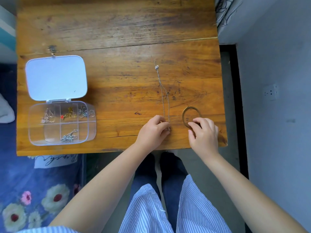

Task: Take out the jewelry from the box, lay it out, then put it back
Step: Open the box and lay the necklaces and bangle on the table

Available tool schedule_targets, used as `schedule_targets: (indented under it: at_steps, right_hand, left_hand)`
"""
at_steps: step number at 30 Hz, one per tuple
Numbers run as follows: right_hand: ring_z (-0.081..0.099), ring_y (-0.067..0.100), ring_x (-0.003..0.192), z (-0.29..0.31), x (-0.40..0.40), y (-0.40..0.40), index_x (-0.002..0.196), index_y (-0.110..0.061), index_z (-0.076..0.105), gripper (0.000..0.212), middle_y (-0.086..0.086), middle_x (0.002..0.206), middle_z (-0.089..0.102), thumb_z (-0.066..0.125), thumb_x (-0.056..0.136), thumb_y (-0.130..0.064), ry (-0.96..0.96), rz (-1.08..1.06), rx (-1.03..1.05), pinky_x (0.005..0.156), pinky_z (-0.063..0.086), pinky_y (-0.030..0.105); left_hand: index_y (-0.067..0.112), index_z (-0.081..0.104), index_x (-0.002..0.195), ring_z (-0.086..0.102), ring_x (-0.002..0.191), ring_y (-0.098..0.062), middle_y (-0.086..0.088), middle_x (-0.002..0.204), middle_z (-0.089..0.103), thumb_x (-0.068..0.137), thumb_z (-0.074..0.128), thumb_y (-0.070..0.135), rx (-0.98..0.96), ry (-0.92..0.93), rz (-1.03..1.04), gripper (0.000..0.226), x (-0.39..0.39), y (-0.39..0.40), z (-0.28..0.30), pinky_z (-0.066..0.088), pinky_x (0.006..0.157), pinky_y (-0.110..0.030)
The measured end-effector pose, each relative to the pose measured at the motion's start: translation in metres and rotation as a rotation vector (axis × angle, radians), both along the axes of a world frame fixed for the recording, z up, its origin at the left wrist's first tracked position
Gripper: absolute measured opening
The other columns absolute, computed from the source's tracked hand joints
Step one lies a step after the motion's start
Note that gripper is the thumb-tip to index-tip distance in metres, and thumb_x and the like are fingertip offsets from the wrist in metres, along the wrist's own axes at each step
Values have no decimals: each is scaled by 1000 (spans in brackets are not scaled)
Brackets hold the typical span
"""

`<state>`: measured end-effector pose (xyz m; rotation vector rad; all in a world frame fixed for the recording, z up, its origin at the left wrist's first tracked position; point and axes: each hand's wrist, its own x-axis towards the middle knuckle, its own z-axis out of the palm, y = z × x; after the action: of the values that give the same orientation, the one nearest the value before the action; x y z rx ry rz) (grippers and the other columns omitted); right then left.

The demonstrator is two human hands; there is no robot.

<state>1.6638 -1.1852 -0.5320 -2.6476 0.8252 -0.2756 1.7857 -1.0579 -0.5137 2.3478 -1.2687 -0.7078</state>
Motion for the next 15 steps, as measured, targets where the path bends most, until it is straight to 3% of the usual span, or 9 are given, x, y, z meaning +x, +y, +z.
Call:
schedule_targets:
  at_steps: [4, 7, 10, 13, 15]
  right_hand:
    - [42, 18, 96, 9, 27, 18, 79, -5, 72, 29, 14, 86, 72, 45, 74, -15, -47, 58, 0, 77, 51, 46]
    - [42, 18, 94, 16, 66, 46, 77, -4, 72, 20, 16, 84, 72, 53, 72, -8, -104, 141, 24, 78, 51, 46]
    - [42, 17, 93, 23, 111, 89, 78, -3, 71, 26, 15, 82, 71, 47, 74, -13, -160, 233, 69, 78, 51, 43]
    - [48, 18, 87, 36, 153, 143, 77, -4, 70, 27, 13, 77, 71, 46, 74, -15, -205, 317, 124, 72, 52, 38]
    - [61, 24, 75, 45, 174, 177, 74, -5, 69, 22, 11, 70, 71, 49, 73, -14, -183, 424, 159, 62, 54, 30]
  left_hand:
    - [0, 73, 83, 69, 65, -32, -18, 79, 70, 66, 69, 8, -46, -40, 67, 19, 16, 28, 10, 56, 41, -30]
    - [-2, 73, 85, 69, 67, -32, -18, 79, 70, 75, 61, 10, -82, -114, 172, 19, 46, 67, 20, 56, 45, -30]
    - [-3, 72, 85, 67, 71, -29, -19, 78, 70, 80, 48, 15, -126, -197, 315, 31, 81, 118, 32, 56, 51, -29]
    - [-4, 73, 81, 52, 77, -15, -19, 74, 70, 80, 48, 12, -163, -286, 458, 29, 114, 177, 38, 53, 52, -25]
    - [-4, 72, 80, 51, 77, -16, -18, 73, 69, 79, 51, 9, -129, -329, 531, 25, 133, 217, 41, 48, 56, -24]
